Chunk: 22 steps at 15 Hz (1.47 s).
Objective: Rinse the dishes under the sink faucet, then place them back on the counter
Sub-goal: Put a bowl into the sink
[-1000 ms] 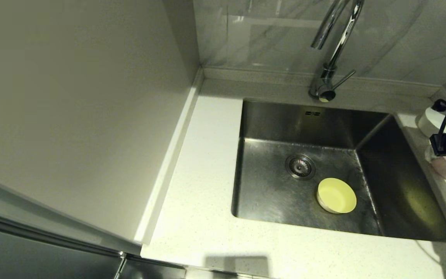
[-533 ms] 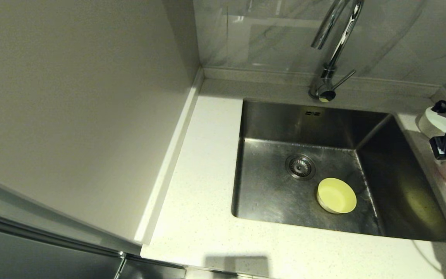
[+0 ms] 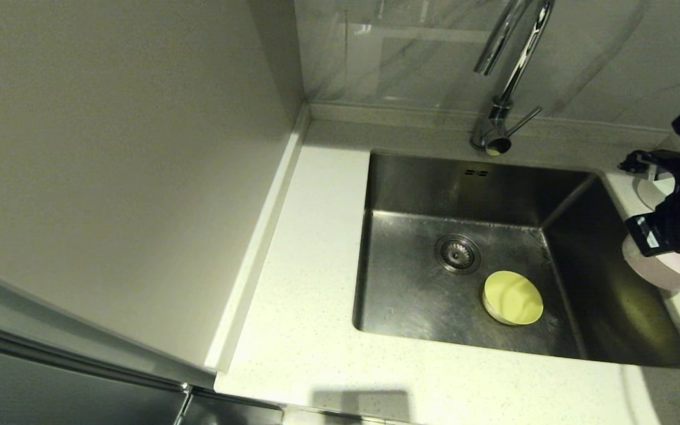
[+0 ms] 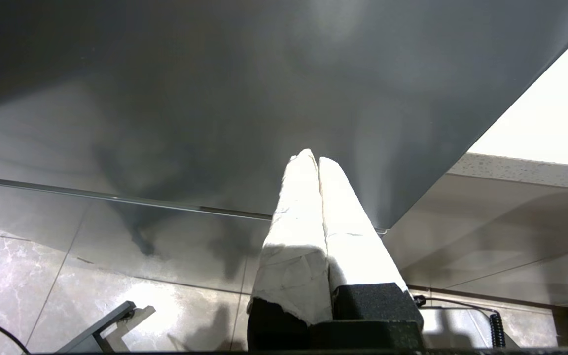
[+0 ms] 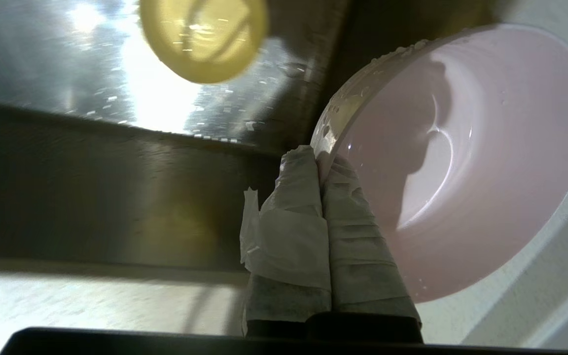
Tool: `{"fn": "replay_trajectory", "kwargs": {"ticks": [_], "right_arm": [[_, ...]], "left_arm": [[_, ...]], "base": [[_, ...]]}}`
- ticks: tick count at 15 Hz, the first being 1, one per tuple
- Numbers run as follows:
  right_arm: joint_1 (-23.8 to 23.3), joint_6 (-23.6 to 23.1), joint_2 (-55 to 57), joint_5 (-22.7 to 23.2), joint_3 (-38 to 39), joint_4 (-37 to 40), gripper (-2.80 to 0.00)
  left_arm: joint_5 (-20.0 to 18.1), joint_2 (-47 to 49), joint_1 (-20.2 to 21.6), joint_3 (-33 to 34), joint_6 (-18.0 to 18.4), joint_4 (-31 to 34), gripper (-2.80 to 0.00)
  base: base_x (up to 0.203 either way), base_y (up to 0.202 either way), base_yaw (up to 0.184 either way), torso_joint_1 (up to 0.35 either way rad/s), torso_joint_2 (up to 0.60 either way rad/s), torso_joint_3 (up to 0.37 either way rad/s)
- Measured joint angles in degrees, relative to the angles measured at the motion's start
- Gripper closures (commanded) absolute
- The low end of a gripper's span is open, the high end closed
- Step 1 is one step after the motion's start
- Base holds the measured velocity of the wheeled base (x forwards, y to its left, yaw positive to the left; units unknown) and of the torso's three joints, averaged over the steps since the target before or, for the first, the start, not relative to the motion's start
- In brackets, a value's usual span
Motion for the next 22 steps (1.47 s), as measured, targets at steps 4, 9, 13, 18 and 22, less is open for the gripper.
{"fn": "replay_trajectory", "kwargs": {"ticks": [4,9,13,18,22], "right_arm": [[9.20,-0.16,0.78,-1.26,-0.45,-0.06,0.00],[18.07,-0.09,9.50,-5.30,-7.71,-0.10,0.00],[25.22,2.06,17.42,-5.41,-14.81,-0.09,0.00],[29.04,4.37,25.37,-5.83,-21.48,-6.38,0.00],[29.67,4.57,29.88,-7.95,-21.81,-20.94,0.00]], "left_arm": [[0.00,0.00,0.00,0.00,0.00,-0.02,0.00],[-0.02,0.00,0.00,0.00,0.00,-0.02,0.00],[0.00,0.00,0.00,0.00,0.01,-0.02,0.00],[-0.02,0.00,-0.02,0.00,0.00,0.00,0.00],[-0.02,0.00,-0.02,0.00,0.00,-0.02,0.00]], "base": [[0.000,0.000,0.000,0.000,0.00,0.000],[0.000,0.000,0.000,0.000,0.00,0.000],[0.000,0.000,0.000,0.000,0.00,0.000],[0.000,0.000,0.000,0.000,0.00,0.000],[0.000,0.000,0.000,0.000,0.00,0.000]]}}
